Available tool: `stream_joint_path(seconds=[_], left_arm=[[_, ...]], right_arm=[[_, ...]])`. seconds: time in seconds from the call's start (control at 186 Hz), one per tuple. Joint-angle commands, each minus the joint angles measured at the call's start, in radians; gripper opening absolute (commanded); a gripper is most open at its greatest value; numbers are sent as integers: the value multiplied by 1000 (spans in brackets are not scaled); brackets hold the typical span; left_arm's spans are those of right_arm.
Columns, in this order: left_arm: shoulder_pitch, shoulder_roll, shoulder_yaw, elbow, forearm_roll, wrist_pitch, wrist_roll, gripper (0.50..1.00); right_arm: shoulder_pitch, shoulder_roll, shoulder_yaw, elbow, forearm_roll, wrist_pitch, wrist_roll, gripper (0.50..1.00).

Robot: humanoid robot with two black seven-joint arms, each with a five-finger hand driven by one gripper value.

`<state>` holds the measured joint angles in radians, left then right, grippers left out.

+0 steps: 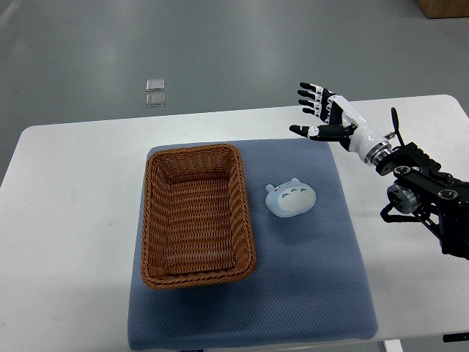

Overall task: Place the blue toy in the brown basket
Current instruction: 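Reach the right hand down over the pale blue plush toy, then close the right hand fingers around the plush toy and lift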

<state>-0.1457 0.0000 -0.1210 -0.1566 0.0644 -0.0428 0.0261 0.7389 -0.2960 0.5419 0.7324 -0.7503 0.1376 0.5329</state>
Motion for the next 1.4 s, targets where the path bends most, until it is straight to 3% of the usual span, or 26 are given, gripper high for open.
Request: stream_joint_path(seconds=[0.0,0.242,0.548,1.07,1.392], left_arm=[[0,0,3,0,0,0,0,1000],[0,0,3,2,0,0,0,1000],[0,0,3,2,0,0,0,1000],[-6,0,1,2,0,0,0,1000],[-6,0,1,2,2,0,0,1000]], right_arm=[[0,-29,0,31,-171,43,18,909],[57,-107,-123,125,-426,68,78,905],[163,-213,-289,240,-514,69,78,905],[166,-206,-387,232,-598,-10,78,889],[158,-199,-453,213,-618,-89,58,823]])
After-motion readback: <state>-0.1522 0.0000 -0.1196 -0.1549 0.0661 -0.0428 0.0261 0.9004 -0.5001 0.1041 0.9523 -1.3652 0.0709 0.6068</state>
